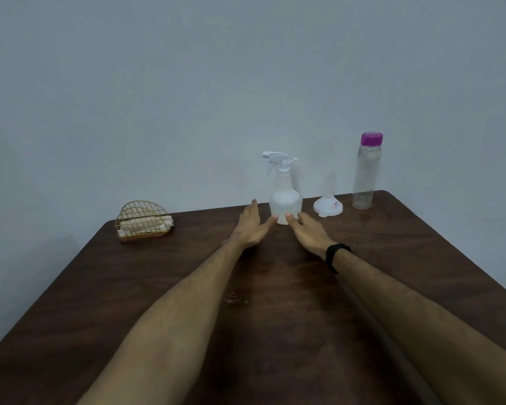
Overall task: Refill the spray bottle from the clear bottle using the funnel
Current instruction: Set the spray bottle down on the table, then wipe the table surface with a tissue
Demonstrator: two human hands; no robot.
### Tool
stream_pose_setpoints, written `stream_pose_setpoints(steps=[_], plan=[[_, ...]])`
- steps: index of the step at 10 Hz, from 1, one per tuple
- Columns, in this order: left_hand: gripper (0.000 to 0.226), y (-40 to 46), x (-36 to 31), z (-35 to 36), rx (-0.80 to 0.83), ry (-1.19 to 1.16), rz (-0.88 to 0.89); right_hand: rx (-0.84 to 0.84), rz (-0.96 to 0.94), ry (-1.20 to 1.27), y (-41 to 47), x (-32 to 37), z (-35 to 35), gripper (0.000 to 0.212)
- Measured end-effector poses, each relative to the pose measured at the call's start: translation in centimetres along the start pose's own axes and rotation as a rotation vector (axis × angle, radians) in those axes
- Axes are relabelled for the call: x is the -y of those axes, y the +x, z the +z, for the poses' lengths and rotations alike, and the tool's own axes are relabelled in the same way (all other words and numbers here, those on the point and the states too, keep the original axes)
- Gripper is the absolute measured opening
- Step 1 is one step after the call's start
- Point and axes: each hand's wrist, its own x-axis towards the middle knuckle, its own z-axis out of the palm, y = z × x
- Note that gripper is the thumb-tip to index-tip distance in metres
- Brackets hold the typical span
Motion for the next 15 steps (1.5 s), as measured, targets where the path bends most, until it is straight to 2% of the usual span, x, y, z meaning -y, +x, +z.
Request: stream_pose_setpoints(steps=[1, 2, 3, 4, 6, 7, 8, 9, 10, 12, 14, 15], plan=[[0.088, -3.2, 4.1, -2.7, 0.021, 0.145, -0.039, 0.083, -0.066, -0.126, -1.3, 1.1, 2.2, 0.058], [0.088, -6.5, 8.3, -5.2, 0.097, 0.269, -0.066, 0.182, -0.146, -0.208, -1.6, 3.0, 4.5, 0.064], [0.085, -9.6, 11.8, -7.6, 0.091, 0.33, -0.105, 0.212, -0.227, -0.294, -1.0, 5.8, 6.8, 0.065], [0.083, -11.0, 14.9, -9.4, 0.049, 0.429, -0.126, 0.231, -0.273, -0.304, 0.2, 8.8, 9.3, 0.063], [0.089, -10.5, 19.4, -11.8, -0.11, 0.458, -0.338, 0.226, -0.379, -0.349, 4.4, 12.6, 15.1, 0.04], [0.096, -9.9, 20.1, -11.9, -0.156, 0.456, -0.443, 0.176, -0.423, -0.325, 6.8, 13.9, 18.2, 0.029], [0.098, -9.6, 20.3, -11.7, -0.175, 0.447, -0.462, 0.131, -0.449, -0.298, 9.4, 15.1, 21.1, 0.023], [0.098, -9.4, 20.4, -11.6, -0.19, 0.462, -0.456, 0.177, -0.477, -0.327, 11.4, 16.3, 23.3, 0.028], [0.097, -9.4, 20.6, -11.4, -0.201, 0.469, -0.445, 0.3, -0.475, -0.357, 12.6, 17.0, 25.0, 0.042], [0.097, -9.3, 20.7, -11.4, -0.211, 0.459, -0.438, 0.351, -0.502, -0.367, 14.0, 17.3, 26.9, 0.025], [0.097, -9.4, 20.6, -11.5, -0.209, 0.458, -0.439, 0.285, -0.471, -0.293, 14.4, 17.3, 27.4, 0.029], [0.097, -9.5, 20.4, -11.6, -0.206, 0.448, -0.443, 0.341, -0.447, -0.302, 14.8, 17.4, 27.1, 0.017]])
